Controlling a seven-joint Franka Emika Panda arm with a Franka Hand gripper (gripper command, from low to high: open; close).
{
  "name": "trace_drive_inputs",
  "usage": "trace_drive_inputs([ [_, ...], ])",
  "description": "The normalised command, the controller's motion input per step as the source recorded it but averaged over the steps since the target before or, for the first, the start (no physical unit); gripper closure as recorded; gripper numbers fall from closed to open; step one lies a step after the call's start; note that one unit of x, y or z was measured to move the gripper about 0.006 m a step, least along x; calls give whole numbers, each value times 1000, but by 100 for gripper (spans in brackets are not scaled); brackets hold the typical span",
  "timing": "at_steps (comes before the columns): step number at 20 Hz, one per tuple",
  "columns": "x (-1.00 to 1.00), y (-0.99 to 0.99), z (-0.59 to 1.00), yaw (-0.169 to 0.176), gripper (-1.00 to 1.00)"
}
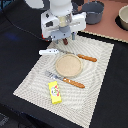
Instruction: Interact with the objects in diverse but meaningful ways.
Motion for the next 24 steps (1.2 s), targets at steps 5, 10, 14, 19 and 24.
trace_drive_inputs([
  [5,-28,250,-243,28,-100],
  [10,-16,218,-232,27,-100],
  [14,0,203,-185,25,100],
  [19,0,190,-179,29,100],
  [24,0,147,-205,32,100],
])
